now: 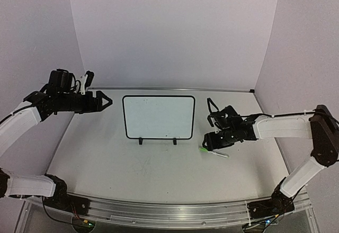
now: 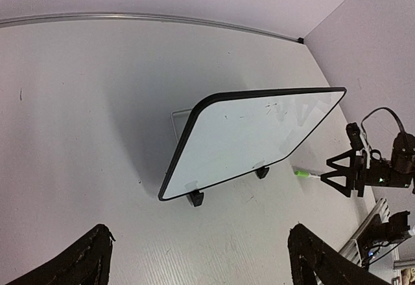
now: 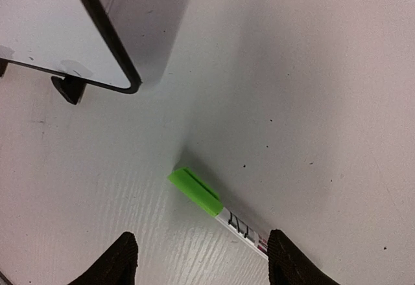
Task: Write a sentence on the whiteboard
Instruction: Pick up the whiteboard marker from the center of the board.
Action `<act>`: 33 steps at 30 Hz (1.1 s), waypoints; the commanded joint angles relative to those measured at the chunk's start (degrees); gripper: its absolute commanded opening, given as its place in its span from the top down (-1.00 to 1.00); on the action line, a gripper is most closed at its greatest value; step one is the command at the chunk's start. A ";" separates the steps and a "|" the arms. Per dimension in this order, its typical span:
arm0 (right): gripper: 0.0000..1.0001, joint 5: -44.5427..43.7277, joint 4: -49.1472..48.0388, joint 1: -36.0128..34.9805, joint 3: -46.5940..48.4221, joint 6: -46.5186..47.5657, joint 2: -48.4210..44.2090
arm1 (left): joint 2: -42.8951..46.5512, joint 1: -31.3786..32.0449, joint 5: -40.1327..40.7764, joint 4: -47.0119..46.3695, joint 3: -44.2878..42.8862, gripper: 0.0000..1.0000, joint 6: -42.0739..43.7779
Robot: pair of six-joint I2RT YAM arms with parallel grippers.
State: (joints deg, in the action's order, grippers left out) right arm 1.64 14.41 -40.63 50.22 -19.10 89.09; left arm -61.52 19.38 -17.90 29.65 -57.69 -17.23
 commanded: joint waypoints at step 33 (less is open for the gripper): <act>0.57 -2.85 5.19 -5.64 3.44 1.29 13.09 | 1.47 -0.19 -7.91 0.72 2.08 -0.82 3.67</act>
State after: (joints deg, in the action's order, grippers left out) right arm 2.62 17.38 -44.56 52.41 -17.22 99.73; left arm -60.60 19.38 -24.24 30.02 -56.31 -14.52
